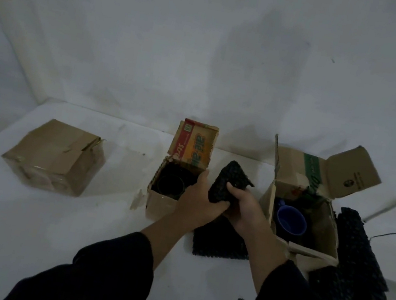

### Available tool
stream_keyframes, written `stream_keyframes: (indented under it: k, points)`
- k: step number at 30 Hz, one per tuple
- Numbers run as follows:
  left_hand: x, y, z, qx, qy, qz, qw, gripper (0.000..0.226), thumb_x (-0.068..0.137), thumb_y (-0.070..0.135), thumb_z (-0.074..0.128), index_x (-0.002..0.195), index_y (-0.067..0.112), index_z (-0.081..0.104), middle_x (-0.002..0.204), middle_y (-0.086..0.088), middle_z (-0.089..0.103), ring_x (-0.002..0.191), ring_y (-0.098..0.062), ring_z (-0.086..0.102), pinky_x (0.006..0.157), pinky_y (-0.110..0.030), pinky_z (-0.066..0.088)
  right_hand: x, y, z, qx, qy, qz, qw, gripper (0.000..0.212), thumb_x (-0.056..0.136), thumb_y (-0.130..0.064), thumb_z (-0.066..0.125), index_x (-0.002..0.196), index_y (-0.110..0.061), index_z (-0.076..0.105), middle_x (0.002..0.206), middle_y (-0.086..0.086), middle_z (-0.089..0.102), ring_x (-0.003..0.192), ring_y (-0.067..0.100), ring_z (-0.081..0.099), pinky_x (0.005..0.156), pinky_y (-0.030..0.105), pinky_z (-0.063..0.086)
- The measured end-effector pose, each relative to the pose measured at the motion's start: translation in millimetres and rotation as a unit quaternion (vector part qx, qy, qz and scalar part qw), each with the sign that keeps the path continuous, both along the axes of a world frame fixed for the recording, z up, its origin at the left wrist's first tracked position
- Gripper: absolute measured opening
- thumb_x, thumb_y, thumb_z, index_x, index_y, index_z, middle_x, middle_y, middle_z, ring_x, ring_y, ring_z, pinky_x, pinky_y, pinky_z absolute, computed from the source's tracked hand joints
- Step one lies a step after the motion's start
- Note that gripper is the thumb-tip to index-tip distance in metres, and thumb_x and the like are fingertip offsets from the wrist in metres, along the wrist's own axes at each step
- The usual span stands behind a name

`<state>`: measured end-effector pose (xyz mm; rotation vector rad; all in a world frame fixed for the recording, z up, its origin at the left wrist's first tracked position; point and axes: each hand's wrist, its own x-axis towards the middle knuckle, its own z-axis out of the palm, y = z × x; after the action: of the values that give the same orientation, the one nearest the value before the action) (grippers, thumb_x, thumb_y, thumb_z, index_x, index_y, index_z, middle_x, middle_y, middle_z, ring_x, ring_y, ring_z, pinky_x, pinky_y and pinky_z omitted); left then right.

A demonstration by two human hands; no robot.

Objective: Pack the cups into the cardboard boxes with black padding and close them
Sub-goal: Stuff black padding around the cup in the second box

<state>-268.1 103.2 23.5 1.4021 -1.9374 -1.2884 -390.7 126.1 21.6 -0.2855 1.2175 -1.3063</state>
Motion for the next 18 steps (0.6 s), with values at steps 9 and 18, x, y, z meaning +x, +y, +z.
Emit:
stream_keyframes:
  k: [9,18]
  points:
    - [3.4,-23.7,8.2,-0.097,-0.146,-0.105,0.979,0.019,0.085,0.014,0.050,0.103,0.010,0.049,0.097,-0.011,0.061,0.088,-0.029,0.059,0.072,-0.035,0.048,-18.6,-11.1,14.6,-0.009,0.304,0.057,0.951,0.053,0.076,-0.005,0.076,0.122,-0.006,0.051,0.117,0.012,0.056,0.102,0.026,0.057,0.071,0.031,0.053]
    - [5.0,-42.5,14.1,-0.271,-0.292,-0.257,0.880,0.051,0.081,0.032,0.055,0.127,0.014,0.042,0.109,-0.005,0.055,0.098,-0.026,0.055,0.068,-0.030,0.037,-45.1,-23.2,16.3,-0.109,0.718,0.301,0.618,0.025,0.056,-0.037,0.059,0.077,-0.026,0.053,0.103,0.000,0.064,0.101,0.021,0.059,0.089,0.038,0.043]
